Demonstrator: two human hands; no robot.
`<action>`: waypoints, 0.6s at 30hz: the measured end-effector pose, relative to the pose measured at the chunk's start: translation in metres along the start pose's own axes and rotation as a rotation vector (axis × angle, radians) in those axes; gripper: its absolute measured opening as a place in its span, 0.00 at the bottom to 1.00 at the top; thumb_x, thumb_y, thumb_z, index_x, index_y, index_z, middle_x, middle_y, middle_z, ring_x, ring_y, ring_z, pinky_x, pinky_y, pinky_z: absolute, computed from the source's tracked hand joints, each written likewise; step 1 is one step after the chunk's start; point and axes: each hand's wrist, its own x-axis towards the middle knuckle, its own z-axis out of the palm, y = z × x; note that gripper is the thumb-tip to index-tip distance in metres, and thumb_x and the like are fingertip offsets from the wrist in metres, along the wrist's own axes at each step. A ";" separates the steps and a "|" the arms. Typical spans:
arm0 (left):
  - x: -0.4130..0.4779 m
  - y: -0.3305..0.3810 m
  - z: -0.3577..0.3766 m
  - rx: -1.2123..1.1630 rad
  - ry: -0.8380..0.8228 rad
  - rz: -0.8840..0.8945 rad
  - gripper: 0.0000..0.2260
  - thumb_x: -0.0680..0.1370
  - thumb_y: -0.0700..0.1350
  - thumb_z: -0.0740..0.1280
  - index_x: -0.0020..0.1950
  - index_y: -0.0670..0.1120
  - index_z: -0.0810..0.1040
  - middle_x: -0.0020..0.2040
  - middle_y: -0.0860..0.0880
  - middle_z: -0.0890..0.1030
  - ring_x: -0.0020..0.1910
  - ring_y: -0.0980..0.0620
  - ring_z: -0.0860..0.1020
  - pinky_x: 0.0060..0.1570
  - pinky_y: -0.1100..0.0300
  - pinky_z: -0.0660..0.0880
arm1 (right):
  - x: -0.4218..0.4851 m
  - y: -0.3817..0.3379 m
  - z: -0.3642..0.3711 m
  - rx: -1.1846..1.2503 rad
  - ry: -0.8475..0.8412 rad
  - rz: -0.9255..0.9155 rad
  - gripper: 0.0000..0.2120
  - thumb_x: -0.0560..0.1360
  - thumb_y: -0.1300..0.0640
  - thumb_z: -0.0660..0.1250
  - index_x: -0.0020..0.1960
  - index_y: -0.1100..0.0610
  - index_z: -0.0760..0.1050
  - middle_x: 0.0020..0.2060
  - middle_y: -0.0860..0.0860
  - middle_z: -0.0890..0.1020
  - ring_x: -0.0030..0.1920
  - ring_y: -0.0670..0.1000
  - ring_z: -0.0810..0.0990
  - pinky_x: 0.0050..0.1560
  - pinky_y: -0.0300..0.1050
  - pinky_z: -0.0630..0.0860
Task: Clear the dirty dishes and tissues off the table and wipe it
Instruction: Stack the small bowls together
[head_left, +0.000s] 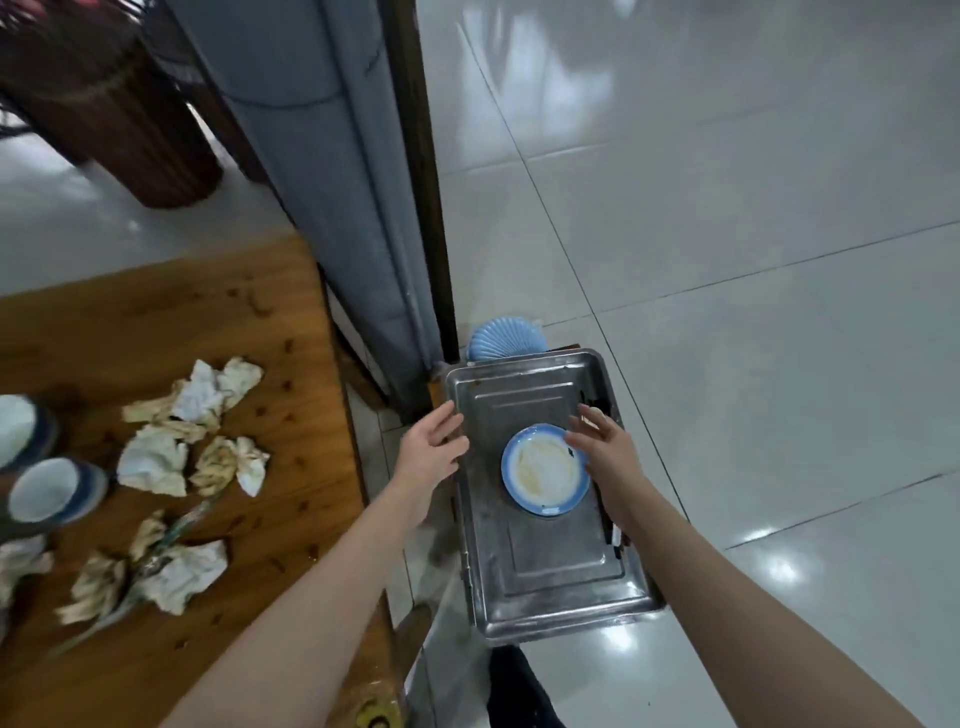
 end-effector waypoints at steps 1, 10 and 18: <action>-0.010 0.006 -0.010 -0.004 0.007 0.012 0.27 0.77 0.33 0.67 0.73 0.50 0.68 0.69 0.50 0.74 0.66 0.48 0.73 0.68 0.43 0.68 | -0.011 -0.005 0.008 -0.005 -0.003 -0.020 0.24 0.75 0.67 0.66 0.70 0.58 0.68 0.63 0.53 0.76 0.62 0.50 0.75 0.54 0.44 0.68; -0.104 0.022 -0.148 -0.021 0.034 0.150 0.25 0.78 0.35 0.66 0.74 0.49 0.67 0.66 0.50 0.76 0.64 0.49 0.75 0.61 0.51 0.71 | -0.110 -0.016 0.108 -0.048 -0.096 -0.128 0.21 0.75 0.65 0.67 0.67 0.56 0.72 0.51 0.49 0.81 0.50 0.45 0.77 0.49 0.44 0.69; -0.174 0.021 -0.283 -0.084 0.126 0.236 0.24 0.78 0.36 0.68 0.73 0.47 0.69 0.64 0.49 0.77 0.56 0.50 0.78 0.54 0.56 0.75 | -0.192 -0.033 0.206 -0.069 -0.187 -0.225 0.19 0.75 0.64 0.67 0.65 0.55 0.72 0.53 0.51 0.81 0.50 0.45 0.78 0.41 0.38 0.72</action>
